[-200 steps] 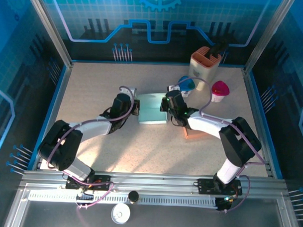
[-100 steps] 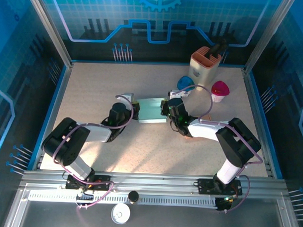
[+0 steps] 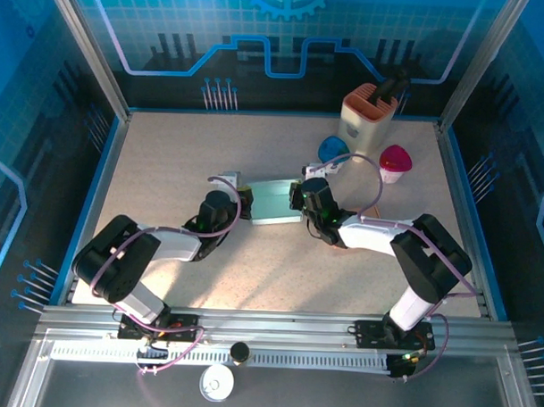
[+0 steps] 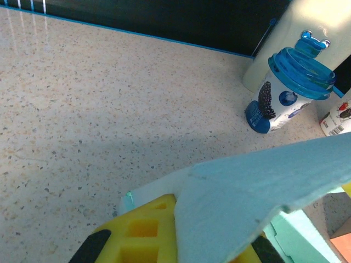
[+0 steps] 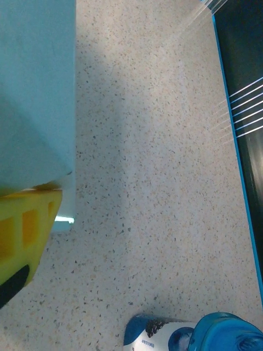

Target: Fold the paper box

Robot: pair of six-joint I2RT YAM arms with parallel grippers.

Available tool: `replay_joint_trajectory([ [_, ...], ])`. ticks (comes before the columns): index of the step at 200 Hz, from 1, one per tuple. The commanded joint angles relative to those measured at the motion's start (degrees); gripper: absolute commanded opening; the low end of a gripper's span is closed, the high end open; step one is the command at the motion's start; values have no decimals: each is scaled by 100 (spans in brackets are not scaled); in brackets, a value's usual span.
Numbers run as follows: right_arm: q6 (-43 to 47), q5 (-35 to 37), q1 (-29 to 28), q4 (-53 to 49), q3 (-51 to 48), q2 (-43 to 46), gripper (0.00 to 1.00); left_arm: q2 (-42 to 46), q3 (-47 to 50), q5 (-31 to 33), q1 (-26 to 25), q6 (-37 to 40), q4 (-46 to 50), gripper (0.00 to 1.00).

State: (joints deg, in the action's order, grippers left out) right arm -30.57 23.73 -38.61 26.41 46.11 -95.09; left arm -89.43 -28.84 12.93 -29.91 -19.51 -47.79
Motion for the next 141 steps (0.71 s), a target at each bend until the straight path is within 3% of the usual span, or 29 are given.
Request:
replay_joint_trajectory([
  [1, 179, -105, -140, 50, -145, 26, 15, 165, -292, -265, -213, -295, 199, 0],
  [49, 558, -212, -143, 493, -296, 73, 16, 87, -453, -195, -221, -134, 201, 0],
  [109, 216, -337, -101, -267, -187, 294, 28, -427, -286, -144, -278, 193, -182, 0],
  [141, -123, -774, 56, -905, -20, 412, 36, -665, -90, 92, -329, 248, -526, 0],
])
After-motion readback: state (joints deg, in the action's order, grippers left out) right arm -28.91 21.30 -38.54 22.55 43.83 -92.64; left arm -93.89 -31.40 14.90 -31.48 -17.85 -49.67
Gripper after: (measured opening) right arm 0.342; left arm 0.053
